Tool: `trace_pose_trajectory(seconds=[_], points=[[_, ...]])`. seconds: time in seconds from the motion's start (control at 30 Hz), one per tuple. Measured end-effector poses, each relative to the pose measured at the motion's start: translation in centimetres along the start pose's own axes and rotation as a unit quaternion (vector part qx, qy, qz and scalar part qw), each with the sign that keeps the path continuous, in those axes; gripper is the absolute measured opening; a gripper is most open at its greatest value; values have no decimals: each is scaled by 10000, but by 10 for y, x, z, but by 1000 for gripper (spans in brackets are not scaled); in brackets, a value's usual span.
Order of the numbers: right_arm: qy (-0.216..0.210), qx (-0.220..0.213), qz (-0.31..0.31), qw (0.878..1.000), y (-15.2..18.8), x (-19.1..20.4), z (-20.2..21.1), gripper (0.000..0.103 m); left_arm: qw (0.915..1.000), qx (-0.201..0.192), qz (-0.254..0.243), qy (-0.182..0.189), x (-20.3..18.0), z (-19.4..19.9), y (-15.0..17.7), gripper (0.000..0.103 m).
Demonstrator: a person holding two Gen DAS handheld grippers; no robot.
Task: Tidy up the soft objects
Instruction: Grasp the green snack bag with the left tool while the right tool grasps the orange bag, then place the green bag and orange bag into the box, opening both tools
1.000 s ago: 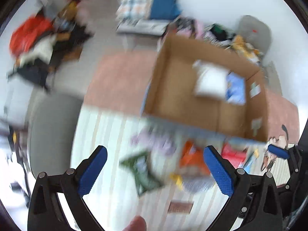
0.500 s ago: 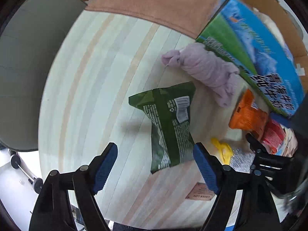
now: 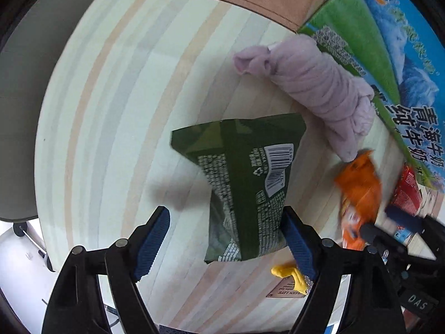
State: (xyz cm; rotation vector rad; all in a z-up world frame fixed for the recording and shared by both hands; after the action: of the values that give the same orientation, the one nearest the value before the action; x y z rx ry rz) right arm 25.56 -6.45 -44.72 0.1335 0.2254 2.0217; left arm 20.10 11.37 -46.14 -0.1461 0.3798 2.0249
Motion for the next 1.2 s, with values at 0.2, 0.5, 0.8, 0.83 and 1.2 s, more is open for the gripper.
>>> trace_pose_trajectory(seconds=[0.2,0.5,0.8,0.83,1.2], points=[[283,-60,-170,9994,-9,-3,-12,68,9996,118,-205,-170,-6,-22,-5,73],[187,-80,-677,9975,32,7,-23,40,9963,-63,-769,-370,-25,-10,9,33],[-650,-807,-1223,9871,92,-28,61,37,9823,-923,-1632,62,-84,93,42,33],[-697,-927,-1272,9851,96,-35,75,37,9790,-1049,-1747,63,-91,106,36,33],[-410,-1554,-2483,9552,5,-156,181,37,9646,-1080,-2401,-155,-209,142,-121,33]])
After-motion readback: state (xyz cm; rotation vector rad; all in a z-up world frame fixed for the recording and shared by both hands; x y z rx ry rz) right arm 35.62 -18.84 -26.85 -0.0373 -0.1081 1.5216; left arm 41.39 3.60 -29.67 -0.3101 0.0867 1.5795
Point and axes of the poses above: each gripper's, at about its wrist camera, not at the fingertips, and z roughly against the way its jaws point, x to its left, y to its underside, the point moved 3 cm from there along -z, roughly the way its jaws point, and after that the axes turned 12 degrees about y, right-handed, at the moved point
